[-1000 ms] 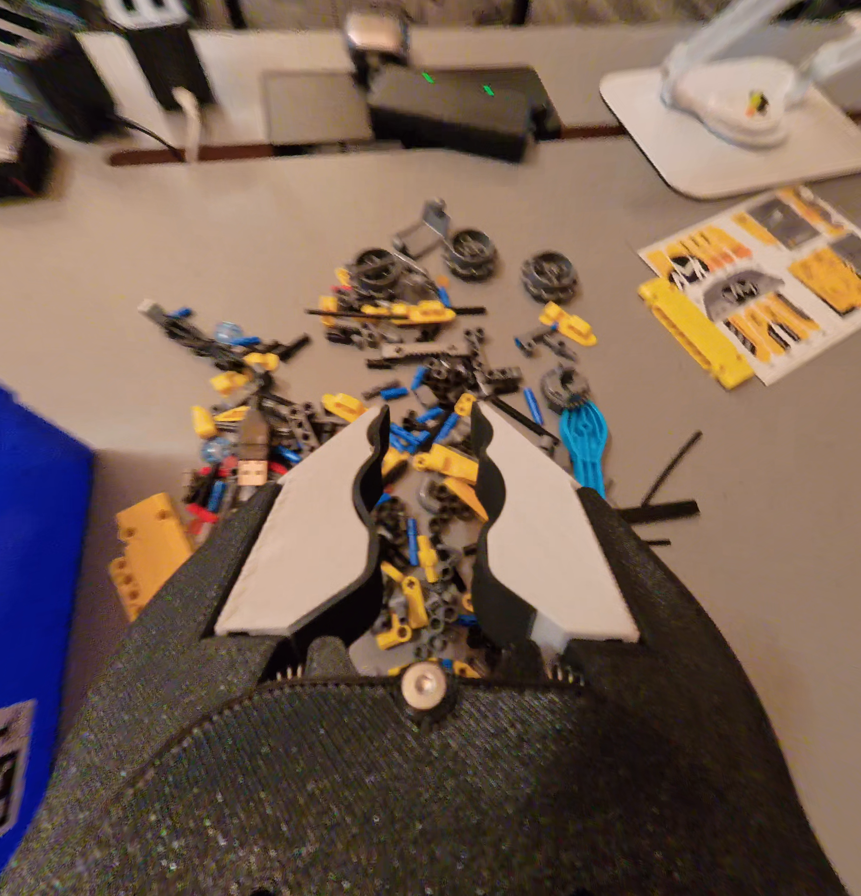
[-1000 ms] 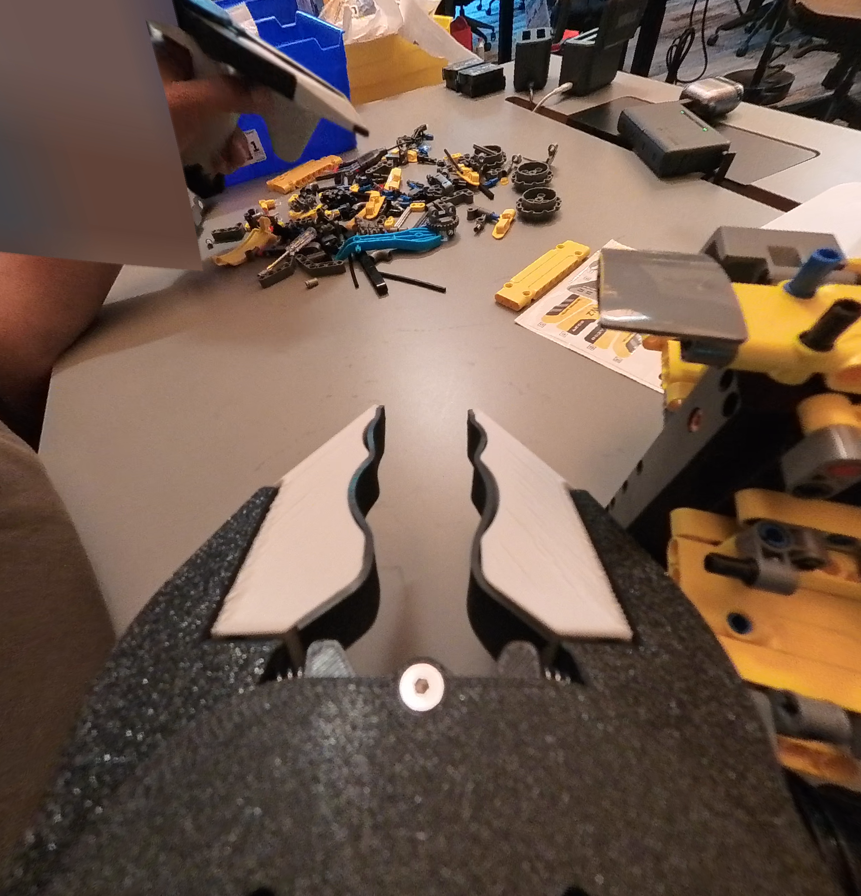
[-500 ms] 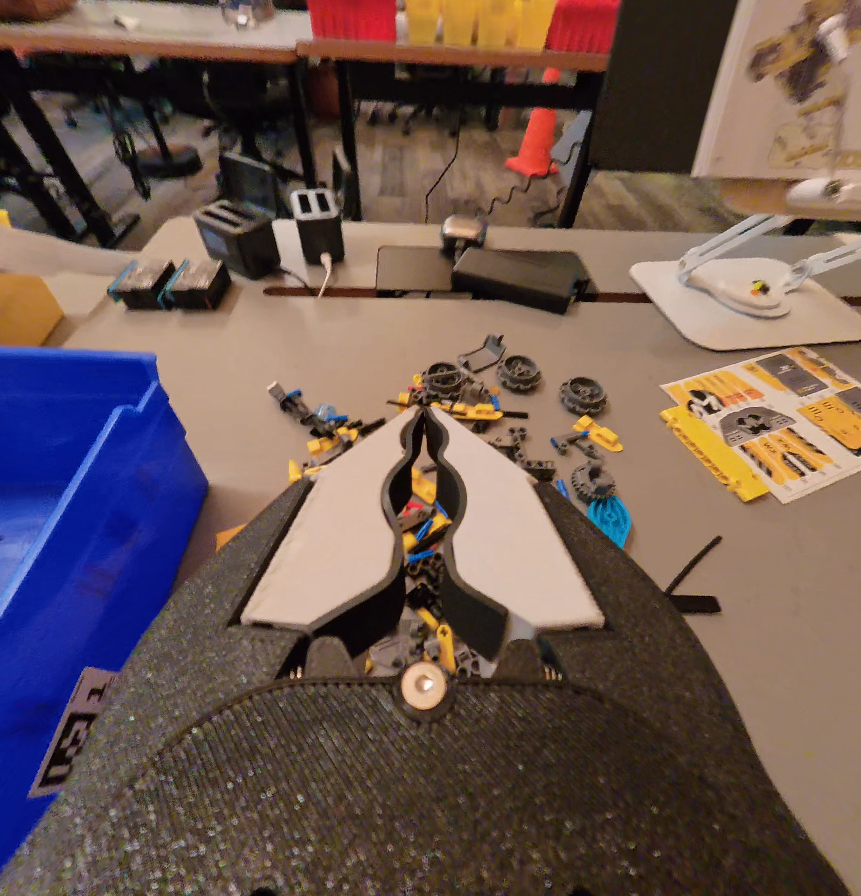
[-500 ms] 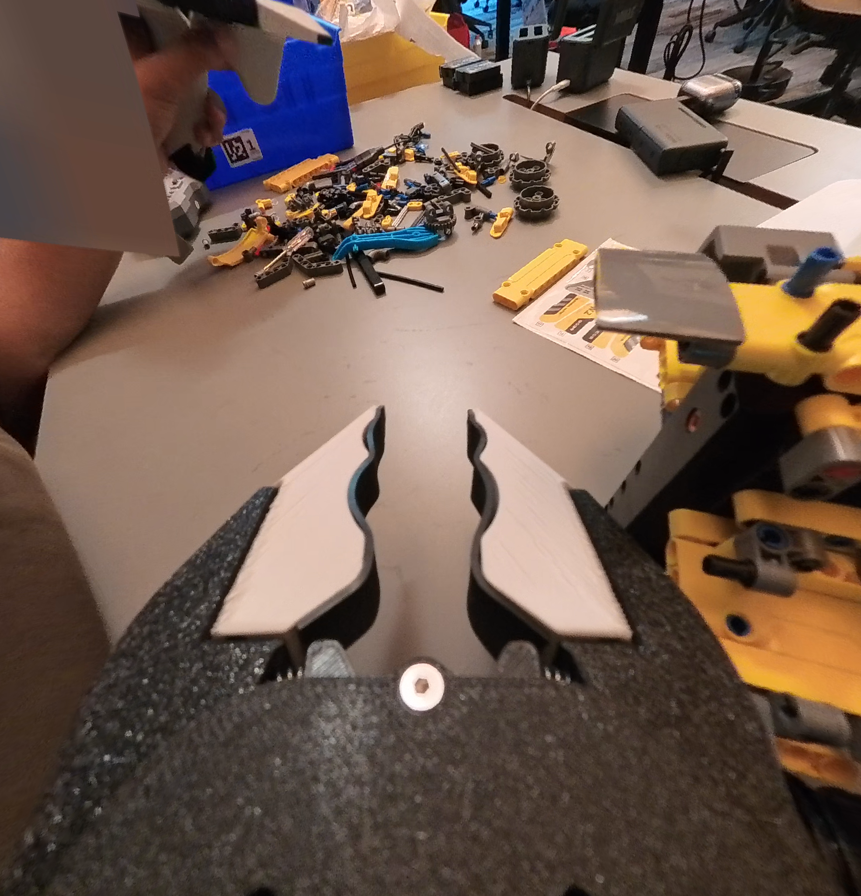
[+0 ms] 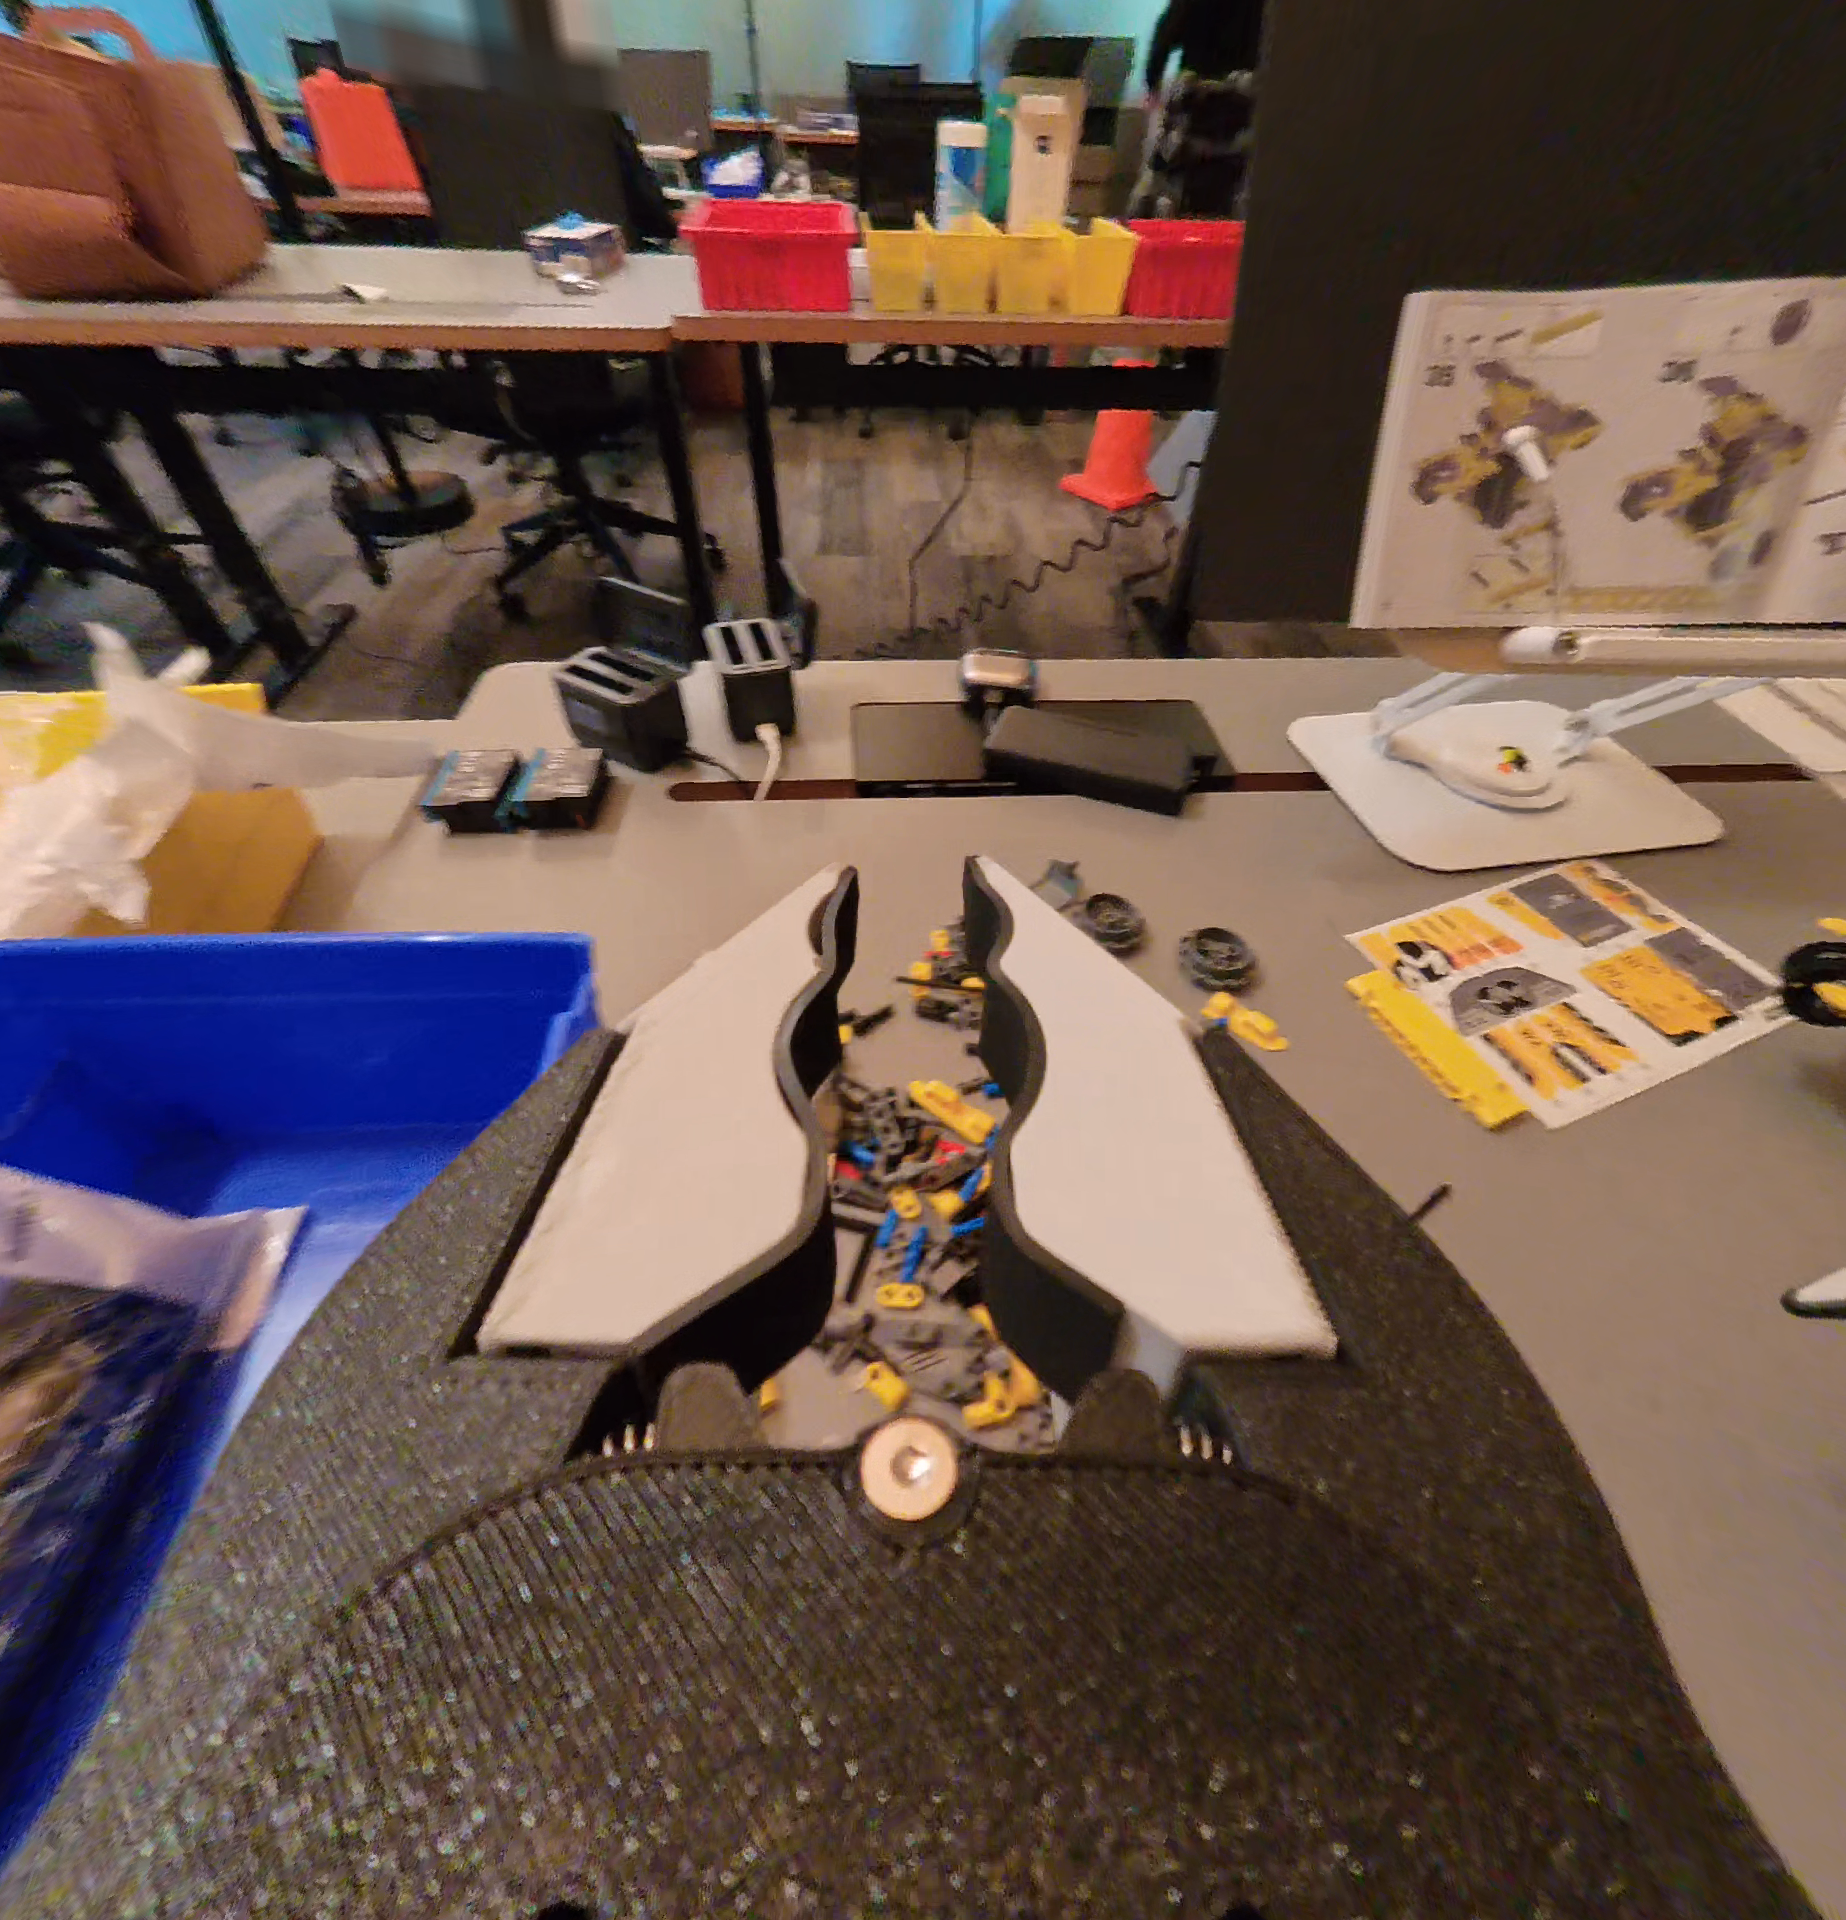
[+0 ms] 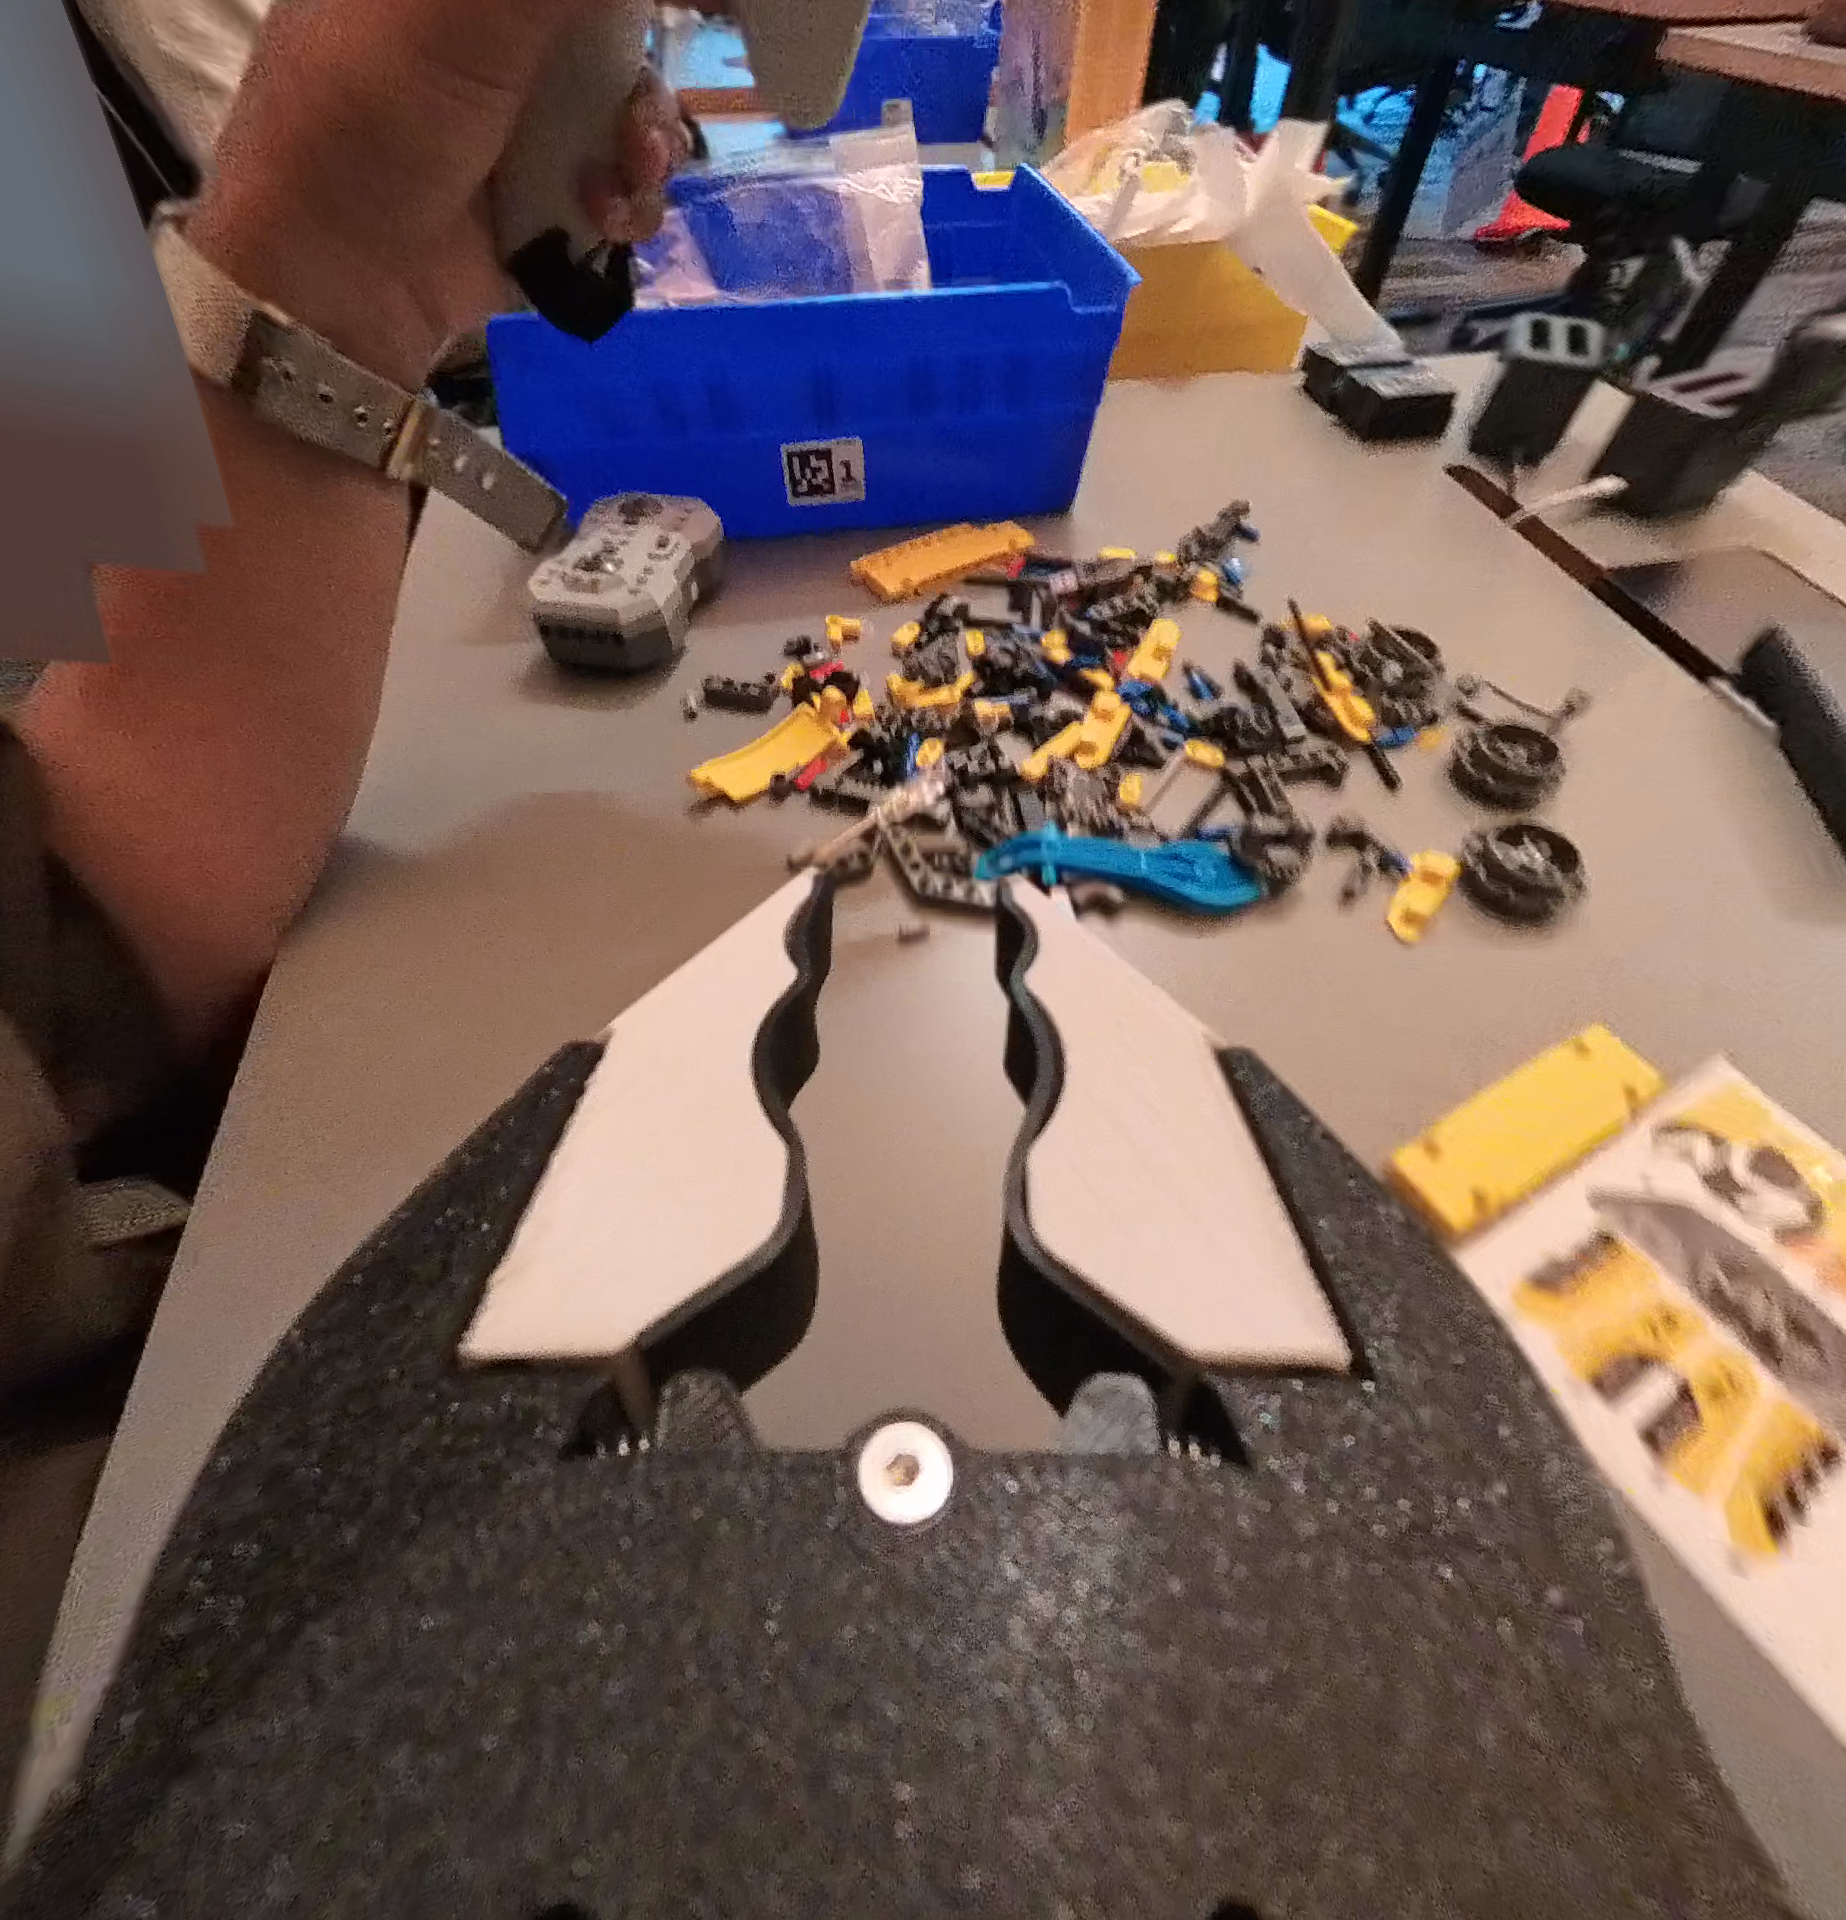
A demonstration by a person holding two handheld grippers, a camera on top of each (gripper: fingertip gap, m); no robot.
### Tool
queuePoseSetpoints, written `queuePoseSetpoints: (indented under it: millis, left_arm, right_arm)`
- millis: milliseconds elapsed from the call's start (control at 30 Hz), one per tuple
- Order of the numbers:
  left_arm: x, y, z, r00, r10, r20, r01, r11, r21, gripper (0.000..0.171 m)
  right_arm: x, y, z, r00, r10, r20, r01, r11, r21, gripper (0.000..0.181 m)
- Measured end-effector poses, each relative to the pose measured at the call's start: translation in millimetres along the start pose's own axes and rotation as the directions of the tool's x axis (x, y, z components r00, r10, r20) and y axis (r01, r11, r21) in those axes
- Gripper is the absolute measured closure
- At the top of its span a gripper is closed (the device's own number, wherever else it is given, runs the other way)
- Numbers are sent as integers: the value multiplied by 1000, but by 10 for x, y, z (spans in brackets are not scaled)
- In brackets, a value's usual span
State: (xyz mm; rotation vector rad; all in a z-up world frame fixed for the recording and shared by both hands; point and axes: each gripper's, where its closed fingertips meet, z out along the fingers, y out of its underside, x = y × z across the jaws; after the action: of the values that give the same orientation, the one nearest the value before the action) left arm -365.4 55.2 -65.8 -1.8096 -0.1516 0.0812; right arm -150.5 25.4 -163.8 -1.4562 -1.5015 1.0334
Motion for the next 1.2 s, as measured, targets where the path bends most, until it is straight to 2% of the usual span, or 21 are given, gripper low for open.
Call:
queuePoseSetpoints:
  millis: [100,200,333,433,533,733,900,1000,1100,1200]
  left_arm:
    - [-210,15,-113,999,6,43,-6,1000,-3,149]
    - [-298,24,-189,999,-38,20,38,999,16,147]
    - [-447,114,-192,997,-70,28,69,998,10,146]
    - [-529,204,-142,995,-89,35,89,996,-11,145]
    - [-570,312,-77,994,-102,28,103,994,-47,144]
    - [-618,357,-44,991,-135,24,136,990,-47,143]
    - [-626,315,-58,990,-141,27,142,990,-21,144]
    - [-624,310,-56,989,-147,22,148,989,-15,144]
    - [-618,301,-57,989,-147,18,148,989,-11,144]
    - [-620,298,-61,989,-145,18,145,989,-7,144]
  right_arm:
    - [61,-224,428,999,10,53,-10,1000,-10,152]
    - [245,-439,903,998,0,63,1,1000,-15,156]
    - [513,-627,1530,998,-49,40,51,997,-51,169]
    - [732,-566,1985,997,-78,17,80,984,-162,174]
    - [900,-346,2338,995,-100,19,101,945,-310,173]
    - [911,-136,2595,990,-118,80,140,910,-391,169]
    - [986,-18,2680,985,-166,49,170,879,-446,161]
    - [999,23,2705,979,-198,51,199,861,-468,163]
    - [982,27,2706,977,-205,60,209,856,-472,174]
    - [1008,-76,2640,975,-221,36,215,878,-429,177]
